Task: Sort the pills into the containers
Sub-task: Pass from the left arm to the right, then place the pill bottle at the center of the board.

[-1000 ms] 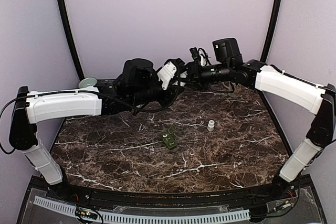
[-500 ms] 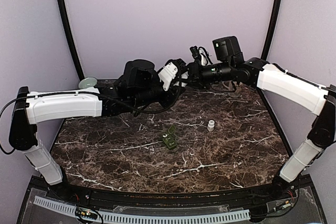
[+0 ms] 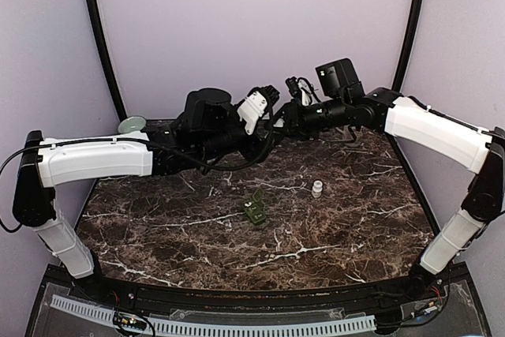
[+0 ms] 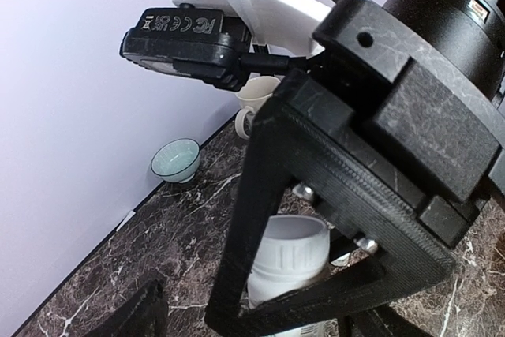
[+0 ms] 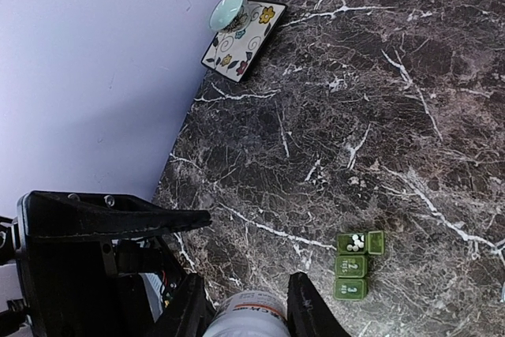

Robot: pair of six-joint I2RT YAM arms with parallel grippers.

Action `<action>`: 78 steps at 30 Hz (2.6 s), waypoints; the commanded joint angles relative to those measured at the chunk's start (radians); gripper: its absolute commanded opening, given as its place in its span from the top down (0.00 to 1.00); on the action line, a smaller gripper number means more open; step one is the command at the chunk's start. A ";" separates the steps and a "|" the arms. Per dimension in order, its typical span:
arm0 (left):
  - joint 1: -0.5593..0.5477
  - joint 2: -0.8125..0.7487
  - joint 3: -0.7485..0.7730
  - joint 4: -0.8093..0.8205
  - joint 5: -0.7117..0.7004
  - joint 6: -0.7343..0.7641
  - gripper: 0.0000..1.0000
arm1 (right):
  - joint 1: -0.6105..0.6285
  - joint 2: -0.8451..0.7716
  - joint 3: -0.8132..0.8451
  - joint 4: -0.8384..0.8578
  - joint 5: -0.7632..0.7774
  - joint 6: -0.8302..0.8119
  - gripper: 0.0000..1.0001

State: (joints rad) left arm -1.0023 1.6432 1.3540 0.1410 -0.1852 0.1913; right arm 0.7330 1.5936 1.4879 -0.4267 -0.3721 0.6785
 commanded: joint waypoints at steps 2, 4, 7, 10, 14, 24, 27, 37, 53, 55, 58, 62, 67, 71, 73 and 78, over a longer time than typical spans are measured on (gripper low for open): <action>-0.004 -0.084 0.009 0.079 -0.024 -0.006 0.24 | 0.013 0.008 -0.017 -0.054 0.062 -0.036 0.89; -0.004 -0.095 -0.010 0.077 -0.024 -0.012 0.24 | 0.013 0.007 -0.014 -0.053 0.081 -0.042 0.89; -0.004 -0.114 -0.039 0.068 -0.029 -0.023 0.24 | 0.008 0.007 -0.012 -0.057 0.120 -0.053 0.89; -0.004 -0.135 -0.068 0.053 -0.025 -0.032 0.24 | -0.002 0.007 -0.015 -0.058 0.155 -0.062 0.89; -0.004 -0.165 -0.111 0.044 -0.038 -0.048 0.24 | -0.015 0.008 -0.020 -0.067 0.211 -0.085 0.89; -0.004 -0.214 -0.219 0.036 -0.101 -0.069 0.24 | -0.080 -0.041 -0.172 -0.059 0.438 -0.188 0.89; -0.002 -0.222 -0.249 0.045 -0.118 -0.080 0.24 | -0.098 -0.062 -0.240 -0.026 0.497 -0.210 0.89; 0.005 -0.230 -0.304 0.037 -0.145 -0.120 0.24 | -0.147 -0.073 -0.406 0.099 0.621 -0.240 0.89; 0.022 -0.234 -0.335 -0.005 -0.159 -0.179 0.24 | -0.191 -0.009 -0.543 0.285 0.657 -0.222 0.89; 0.022 -0.234 -0.337 -0.008 -0.161 -0.183 0.24 | -0.193 0.014 -0.554 0.301 0.665 -0.221 0.89; 0.024 -0.235 -0.339 -0.011 -0.163 -0.187 0.23 | -0.197 0.037 -0.576 0.332 0.677 -0.218 0.89; 0.026 -0.233 -0.340 -0.016 -0.166 -0.188 0.24 | -0.205 0.057 -0.593 0.368 0.680 -0.215 0.89; 0.031 -0.229 -0.340 -0.018 -0.169 -0.190 0.23 | -0.211 0.085 -0.604 0.396 0.688 -0.217 0.89; 0.033 -0.225 -0.341 -0.015 -0.168 -0.191 0.23 | -0.214 0.102 -0.612 0.413 0.694 -0.220 0.88; 0.034 -0.223 -0.342 -0.015 -0.165 -0.191 0.23 | -0.215 0.111 -0.618 0.422 0.699 -0.218 0.88; 0.037 -0.224 -0.347 -0.012 -0.168 -0.191 0.23 | -0.216 0.121 -0.634 0.446 0.710 -0.214 0.86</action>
State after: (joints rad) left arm -0.9726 1.4544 1.0286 0.1318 -0.3416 0.0101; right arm 0.5274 1.7035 0.8730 -0.0406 0.3107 0.4545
